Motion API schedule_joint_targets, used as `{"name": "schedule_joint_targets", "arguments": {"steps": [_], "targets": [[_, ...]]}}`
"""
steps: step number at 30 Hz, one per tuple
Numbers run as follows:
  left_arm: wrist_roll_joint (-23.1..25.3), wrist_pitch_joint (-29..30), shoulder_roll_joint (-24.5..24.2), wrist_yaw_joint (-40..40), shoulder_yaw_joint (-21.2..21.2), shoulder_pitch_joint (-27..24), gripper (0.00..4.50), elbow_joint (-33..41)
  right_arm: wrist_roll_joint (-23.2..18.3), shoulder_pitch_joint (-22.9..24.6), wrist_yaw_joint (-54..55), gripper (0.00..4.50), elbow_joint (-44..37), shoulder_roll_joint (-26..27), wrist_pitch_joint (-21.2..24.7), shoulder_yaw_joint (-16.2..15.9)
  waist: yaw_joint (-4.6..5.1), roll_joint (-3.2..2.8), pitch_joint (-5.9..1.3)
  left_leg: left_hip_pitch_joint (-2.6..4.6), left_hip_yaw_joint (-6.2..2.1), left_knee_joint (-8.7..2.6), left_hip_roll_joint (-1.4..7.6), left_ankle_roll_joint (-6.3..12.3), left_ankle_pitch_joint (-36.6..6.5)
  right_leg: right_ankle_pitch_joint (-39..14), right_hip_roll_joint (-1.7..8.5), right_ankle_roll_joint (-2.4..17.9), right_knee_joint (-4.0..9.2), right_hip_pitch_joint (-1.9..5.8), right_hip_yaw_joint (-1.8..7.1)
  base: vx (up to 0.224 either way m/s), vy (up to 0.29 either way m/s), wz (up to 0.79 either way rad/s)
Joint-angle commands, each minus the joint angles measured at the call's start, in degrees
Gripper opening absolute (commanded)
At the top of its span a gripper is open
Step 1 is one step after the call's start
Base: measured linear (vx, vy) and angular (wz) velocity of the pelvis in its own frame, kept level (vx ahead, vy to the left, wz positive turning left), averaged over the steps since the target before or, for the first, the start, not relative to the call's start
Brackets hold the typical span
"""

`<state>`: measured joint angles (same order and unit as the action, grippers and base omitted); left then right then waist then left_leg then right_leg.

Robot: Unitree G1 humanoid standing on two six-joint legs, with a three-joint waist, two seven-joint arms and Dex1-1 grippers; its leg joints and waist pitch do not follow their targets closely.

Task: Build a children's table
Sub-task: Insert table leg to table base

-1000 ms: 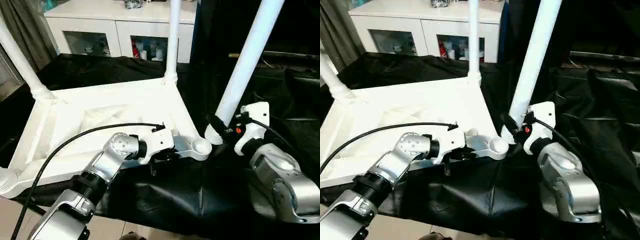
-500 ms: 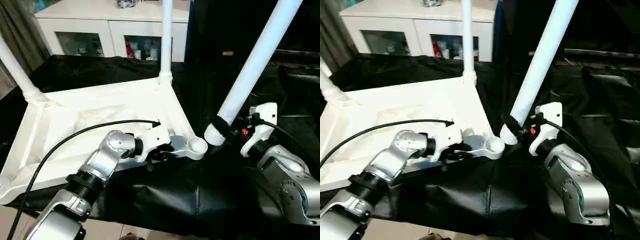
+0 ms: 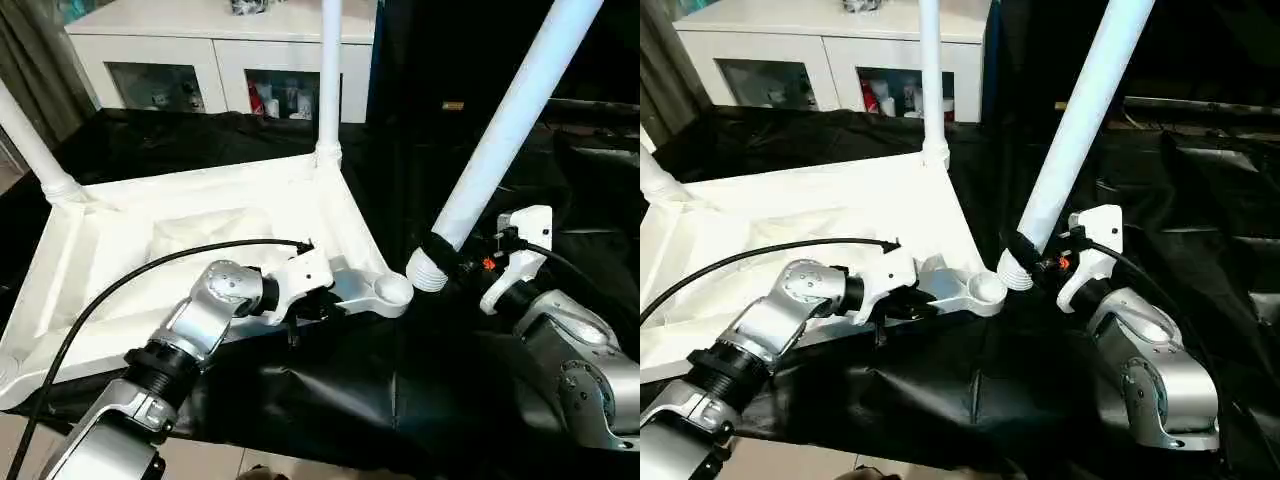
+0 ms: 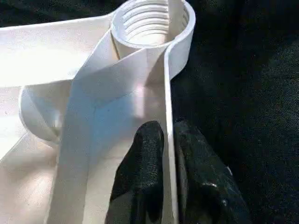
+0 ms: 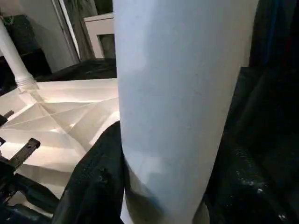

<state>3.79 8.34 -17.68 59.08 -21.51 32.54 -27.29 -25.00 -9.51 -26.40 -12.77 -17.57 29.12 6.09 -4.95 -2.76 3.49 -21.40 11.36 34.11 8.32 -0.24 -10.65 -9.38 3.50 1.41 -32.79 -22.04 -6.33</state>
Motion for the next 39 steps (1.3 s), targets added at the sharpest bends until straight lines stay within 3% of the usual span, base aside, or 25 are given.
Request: {"name": "schedule_joint_targets", "arguments": {"steps": [1, 3, 10, 17, 27, 39], "targets": [[-0.5, 0.1, -0.8, 0.2, 1.5, 0.0, 0.22, 0.6, 0.0, -0.7, -0.7, 1.88, 0.4, -0.2, -0.9, -0.7, 0.04, 0.83, -2.87, 1.46, -3.58, -4.97, 5.78, 0.11, -19.0, -30.0, 7.53, 4.1, 5.91, 1.26, 4.29, 0.0, 0.0, 0.0], [-1.4, -0.3, -0.6, 0.5, 1.7, -0.2, 0.04, 0.8, -0.1, -1.0, -1.1, 1.88, 0.7, -0.1, -0.8, -0.7, 0.02, 1.11, -2.83, 1.44, -3.49, -4.92, 5.71, 0.45, -18.4, -30.6, 7.58, 3.9, 6.03, 1.25, 4.34, 0.0, 0.0, 0.0], [-3.6, -1.8, 0.0, 1.7, 2.6, -0.6, 0.0, 0.7, -0.5, -1.3, -2.2, 1.88, 1.5, -0.1, 0.1, -1.7, -0.13, 1.08, -2.95, 1.23, -3.39, -4.92, 5.73, 1.11, -16.4, -29.1, 7.56, 4.2, 5.83, 1.39, 4.36, 0.0, 0.0, 0.0], [-5.7, -3.1, 1.4, 2.2, 3.7, -1.7, 0.0, 0.7, 2.6, -4.4, -2.5, 1.88, 8.0, 0.7, -1.2, -4.7, -0.1, 1.13, -3.0, 1.21, -3.19, -4.82, 5.66, 1.39, -15.1, -28.0, 7.53, 4.9, 5.63, 1.41, 4.37, 0.0, 0.0, 0.0], [-3.7, -4.5, 1.6, 0.4, 3.1, -2.5, 0.0, -0.6, 5.2, -8.5, -4.6, 1.88, 14.4, 1.2, -2.9, -8.7, -0.24, 1.37, -3.41, 1.04, -2.91, -4.71, 5.84, 1.97, -12.1, -22.8, 7.38, 6.6, 4.66, 1.78, 4.49, 0.0, 0.0, 0.0], [-2.6, -4.8, 1.6, 0.1, 2.9, -2.1, 0.0, -1.5, 6.9, -8.9, -7.1, 1.88, 14.2, -1.0, -0.5, -11.6, -0.3, 1.68, -3.51, 1.13, -2.88, -4.5, 5.69, 2.01, -12.1, -26.1, 7.48, 5.2, 5.02, 1.85, 4.52, 0.0, 0.0, 0.0]]}}
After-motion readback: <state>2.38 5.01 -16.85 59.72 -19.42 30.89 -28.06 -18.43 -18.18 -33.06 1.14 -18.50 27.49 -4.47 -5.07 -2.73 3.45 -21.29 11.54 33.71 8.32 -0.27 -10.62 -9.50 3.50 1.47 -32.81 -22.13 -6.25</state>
